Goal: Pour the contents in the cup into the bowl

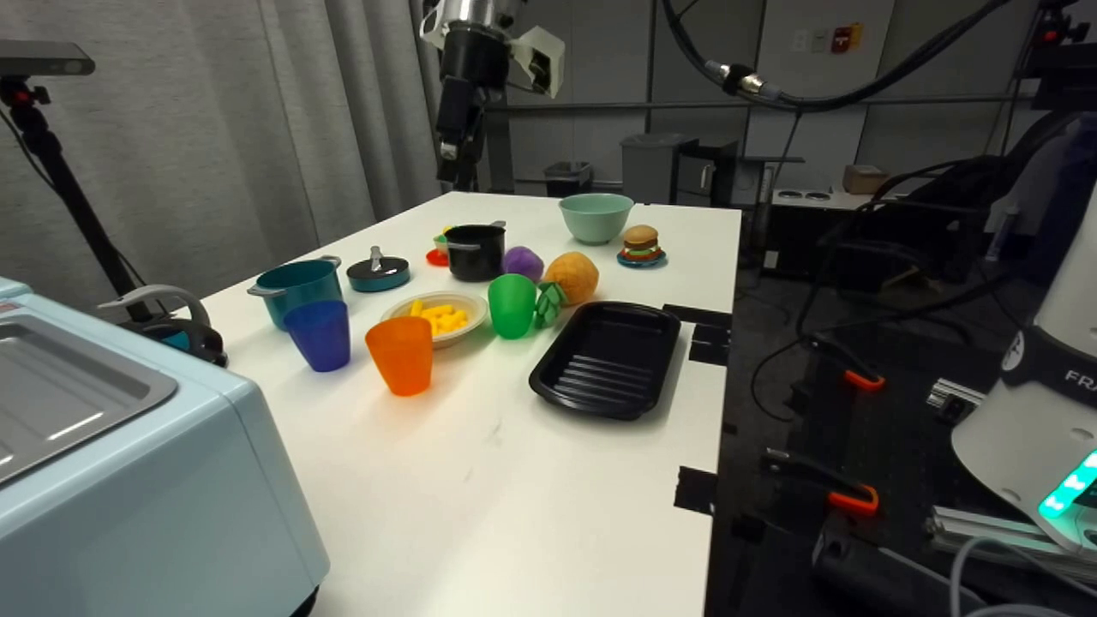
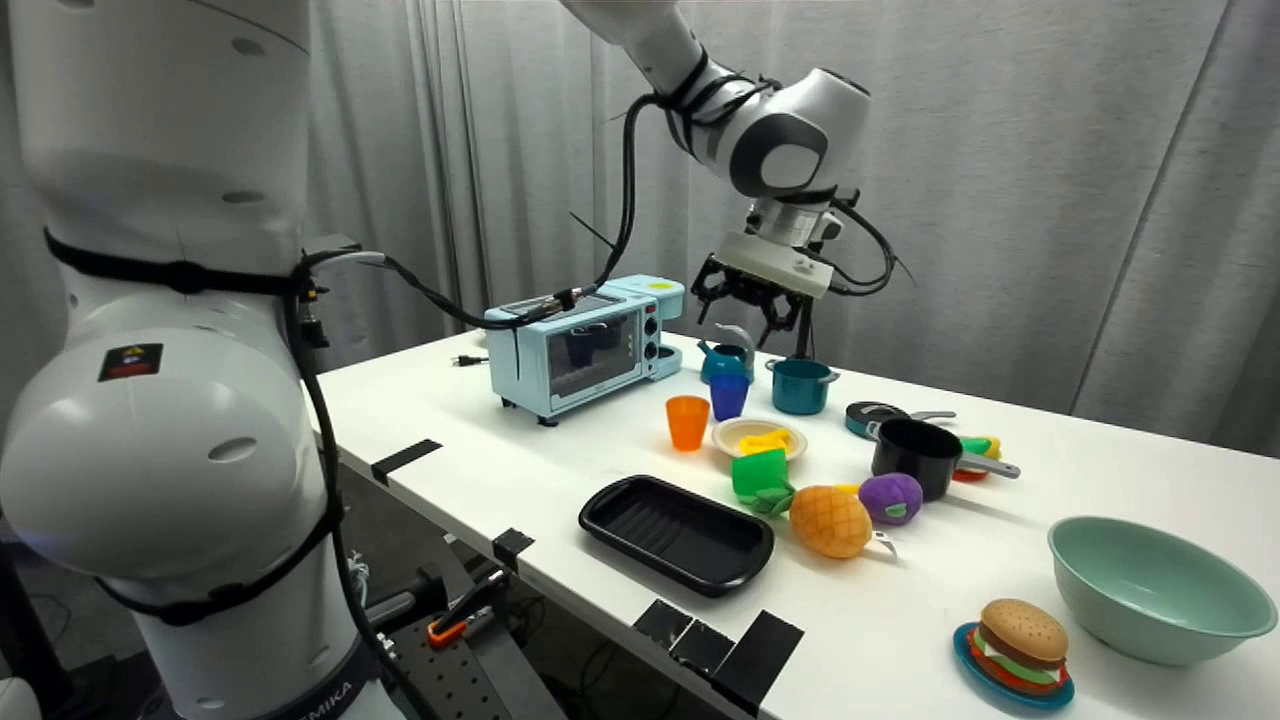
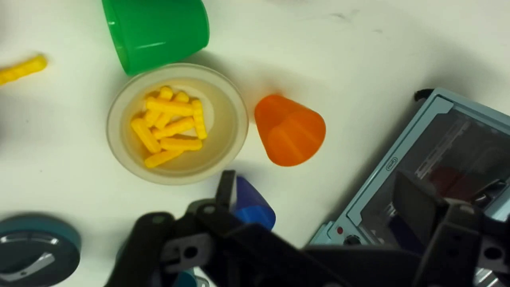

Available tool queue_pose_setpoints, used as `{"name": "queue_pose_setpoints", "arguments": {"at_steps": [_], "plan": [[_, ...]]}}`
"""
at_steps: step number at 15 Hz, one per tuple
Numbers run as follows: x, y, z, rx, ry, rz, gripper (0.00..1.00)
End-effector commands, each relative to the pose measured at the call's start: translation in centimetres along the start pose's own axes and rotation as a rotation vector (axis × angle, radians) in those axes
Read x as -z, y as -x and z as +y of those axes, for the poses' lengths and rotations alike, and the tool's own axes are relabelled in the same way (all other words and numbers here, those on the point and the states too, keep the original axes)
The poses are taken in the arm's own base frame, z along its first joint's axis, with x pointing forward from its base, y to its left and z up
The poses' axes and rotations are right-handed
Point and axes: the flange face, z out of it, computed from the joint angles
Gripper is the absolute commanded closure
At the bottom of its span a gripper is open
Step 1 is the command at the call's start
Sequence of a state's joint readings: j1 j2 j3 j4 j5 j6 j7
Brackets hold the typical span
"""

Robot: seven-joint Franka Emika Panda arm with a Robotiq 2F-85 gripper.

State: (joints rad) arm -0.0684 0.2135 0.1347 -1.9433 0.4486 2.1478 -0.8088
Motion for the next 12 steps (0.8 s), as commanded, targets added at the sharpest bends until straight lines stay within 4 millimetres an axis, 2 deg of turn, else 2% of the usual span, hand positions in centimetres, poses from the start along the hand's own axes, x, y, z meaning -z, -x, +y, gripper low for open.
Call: {"name": "queue_pose_setpoints", "arguments": {"at_steps": [1,5,12], "plan": [[3.4,1.8,-4.5,0.022,0.142,0.066,0.0],[4.2,3.0,-6.2,0.005,0.255,0.118,0.0],[2.1,6.0,-6.0,-0.098,0.355,0.102,0.0]]}}
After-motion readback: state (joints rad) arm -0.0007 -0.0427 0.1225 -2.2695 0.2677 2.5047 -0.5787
